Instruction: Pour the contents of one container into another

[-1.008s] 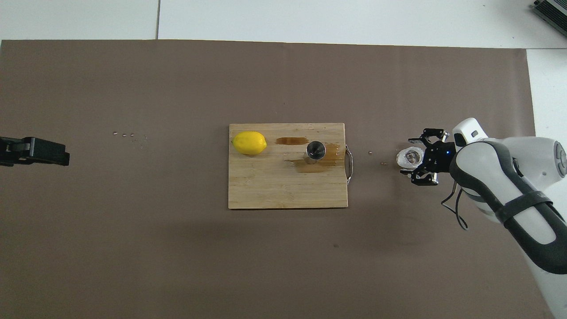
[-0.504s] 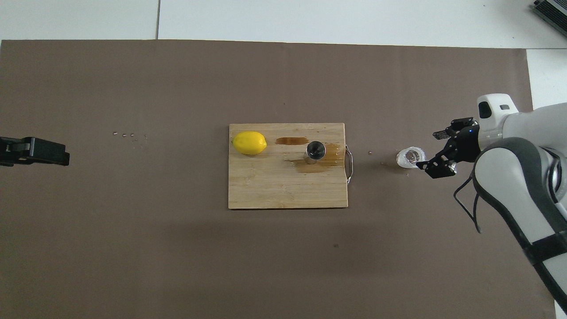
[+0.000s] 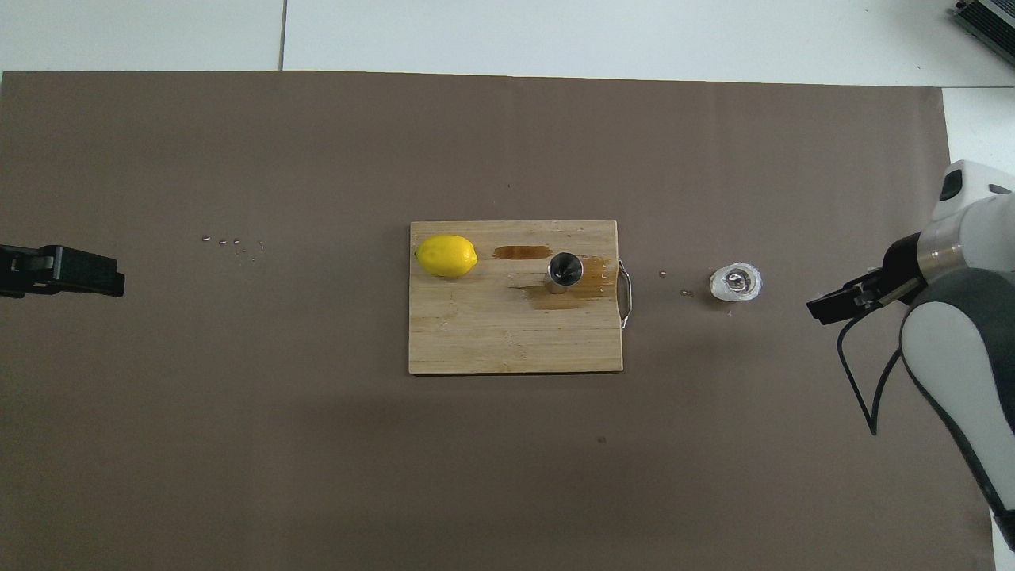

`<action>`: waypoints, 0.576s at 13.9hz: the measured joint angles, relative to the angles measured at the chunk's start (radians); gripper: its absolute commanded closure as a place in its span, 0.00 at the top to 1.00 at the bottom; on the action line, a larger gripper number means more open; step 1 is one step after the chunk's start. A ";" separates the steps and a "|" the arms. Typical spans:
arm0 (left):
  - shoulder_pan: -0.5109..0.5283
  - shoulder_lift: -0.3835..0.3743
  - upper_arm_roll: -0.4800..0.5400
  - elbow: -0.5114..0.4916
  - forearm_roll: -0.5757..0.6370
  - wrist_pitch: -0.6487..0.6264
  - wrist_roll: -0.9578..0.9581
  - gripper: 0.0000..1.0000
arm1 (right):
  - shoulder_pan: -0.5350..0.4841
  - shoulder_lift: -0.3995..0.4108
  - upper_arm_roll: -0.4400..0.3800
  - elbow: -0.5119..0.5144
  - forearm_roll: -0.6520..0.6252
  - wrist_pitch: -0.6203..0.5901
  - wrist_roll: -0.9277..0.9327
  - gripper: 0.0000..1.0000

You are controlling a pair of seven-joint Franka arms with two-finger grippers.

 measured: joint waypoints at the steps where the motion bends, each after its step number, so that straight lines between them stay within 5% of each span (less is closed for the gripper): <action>1: 0.000 0.000 0.000 0.000 0.000 0.000 0.000 1.00 | -0.005 -0.004 0.000 0.044 -0.023 -0.075 0.079 1.00; 8: 0.000 0.000 0.000 0.000 0.000 0.001 0.000 1.00 | -0.013 -0.010 -0.070 0.342 -0.006 -0.386 0.217 1.00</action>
